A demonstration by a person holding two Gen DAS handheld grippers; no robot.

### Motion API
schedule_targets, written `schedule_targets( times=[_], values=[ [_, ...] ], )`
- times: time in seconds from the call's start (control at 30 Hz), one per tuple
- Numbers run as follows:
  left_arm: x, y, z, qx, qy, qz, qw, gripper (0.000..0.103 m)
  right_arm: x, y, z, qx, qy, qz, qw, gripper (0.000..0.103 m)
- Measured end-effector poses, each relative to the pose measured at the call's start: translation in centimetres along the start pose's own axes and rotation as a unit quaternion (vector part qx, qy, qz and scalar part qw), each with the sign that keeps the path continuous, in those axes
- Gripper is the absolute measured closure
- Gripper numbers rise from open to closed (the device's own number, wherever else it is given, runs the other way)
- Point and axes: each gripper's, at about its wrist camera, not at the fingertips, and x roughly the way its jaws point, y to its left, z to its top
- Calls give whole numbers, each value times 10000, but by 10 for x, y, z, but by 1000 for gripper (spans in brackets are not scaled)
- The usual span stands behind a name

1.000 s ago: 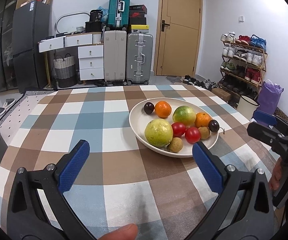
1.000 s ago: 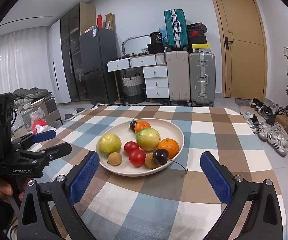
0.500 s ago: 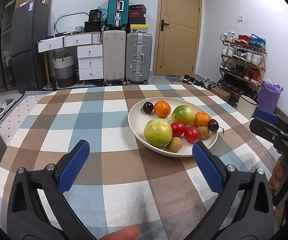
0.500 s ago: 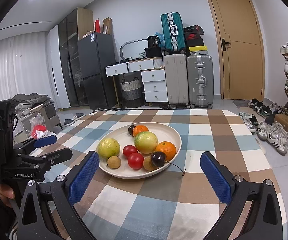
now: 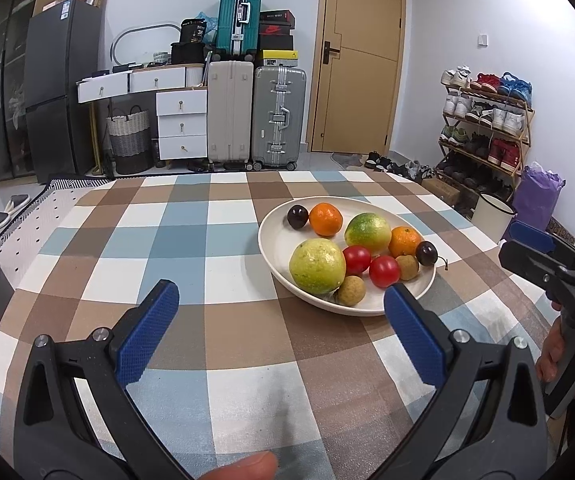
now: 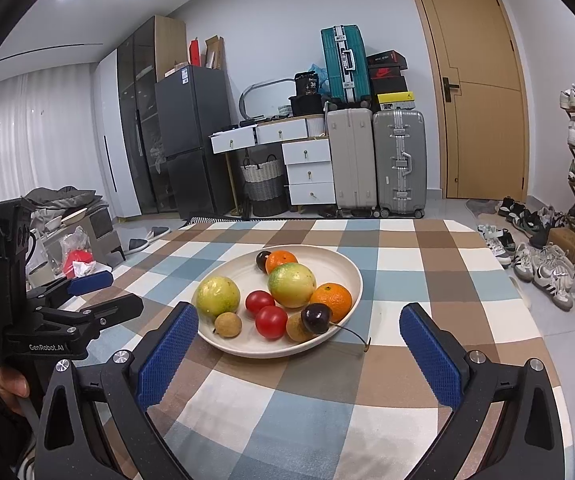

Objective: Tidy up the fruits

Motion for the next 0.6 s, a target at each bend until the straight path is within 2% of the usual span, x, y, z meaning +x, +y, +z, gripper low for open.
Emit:
schedule_targets(
  times=[0.6],
  values=[
    [-1,0,1,-9,-31,-21,10000,1,1,0,0,-14,-3,12,10000,0]
  ],
)
